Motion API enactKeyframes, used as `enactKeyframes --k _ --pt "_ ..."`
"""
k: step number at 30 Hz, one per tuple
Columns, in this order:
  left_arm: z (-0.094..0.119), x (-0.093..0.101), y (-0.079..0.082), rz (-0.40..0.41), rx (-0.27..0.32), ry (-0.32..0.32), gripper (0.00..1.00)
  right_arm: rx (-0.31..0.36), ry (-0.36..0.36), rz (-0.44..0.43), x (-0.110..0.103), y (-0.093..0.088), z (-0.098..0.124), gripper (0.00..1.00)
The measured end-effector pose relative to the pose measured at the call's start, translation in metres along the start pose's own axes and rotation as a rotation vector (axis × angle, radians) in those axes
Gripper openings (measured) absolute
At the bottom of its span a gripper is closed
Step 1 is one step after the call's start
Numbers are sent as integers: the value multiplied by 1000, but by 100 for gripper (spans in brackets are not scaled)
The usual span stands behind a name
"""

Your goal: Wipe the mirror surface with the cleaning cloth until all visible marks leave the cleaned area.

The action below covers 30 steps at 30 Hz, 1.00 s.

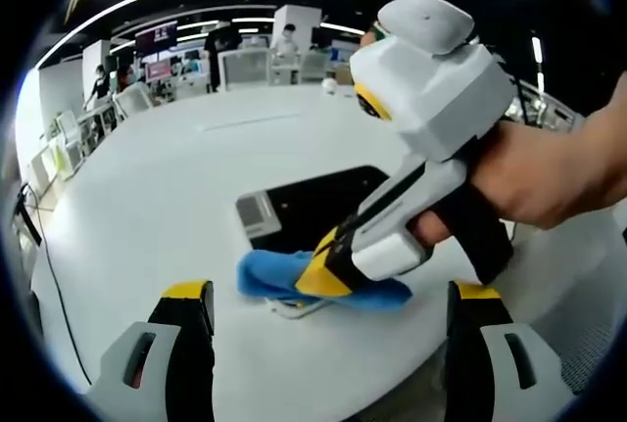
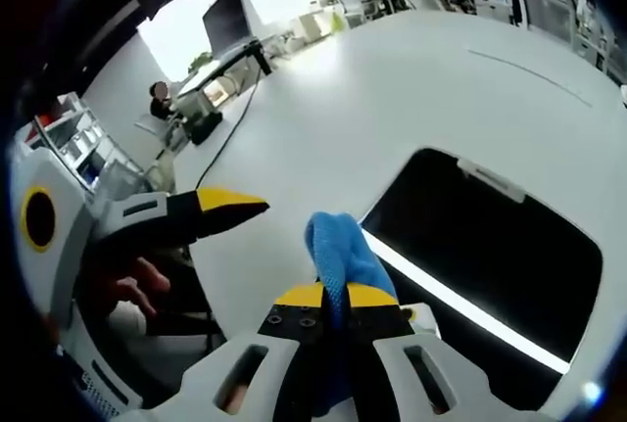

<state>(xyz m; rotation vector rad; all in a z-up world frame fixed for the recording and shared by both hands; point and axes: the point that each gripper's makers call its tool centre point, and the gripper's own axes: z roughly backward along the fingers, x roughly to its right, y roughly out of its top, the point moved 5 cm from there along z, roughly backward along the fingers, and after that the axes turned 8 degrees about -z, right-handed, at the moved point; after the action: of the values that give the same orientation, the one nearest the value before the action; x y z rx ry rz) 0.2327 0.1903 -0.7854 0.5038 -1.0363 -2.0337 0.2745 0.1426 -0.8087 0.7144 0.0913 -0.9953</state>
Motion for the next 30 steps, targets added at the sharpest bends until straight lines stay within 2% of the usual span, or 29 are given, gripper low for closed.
enactKeyframes --k 19,30 --pt "0 0 1 2 2 1 100 -5 11 -4 1 1 0 1" --pt "0 1 1 0 -2 -5 100 -3 -3 17 7 11 -3 0"
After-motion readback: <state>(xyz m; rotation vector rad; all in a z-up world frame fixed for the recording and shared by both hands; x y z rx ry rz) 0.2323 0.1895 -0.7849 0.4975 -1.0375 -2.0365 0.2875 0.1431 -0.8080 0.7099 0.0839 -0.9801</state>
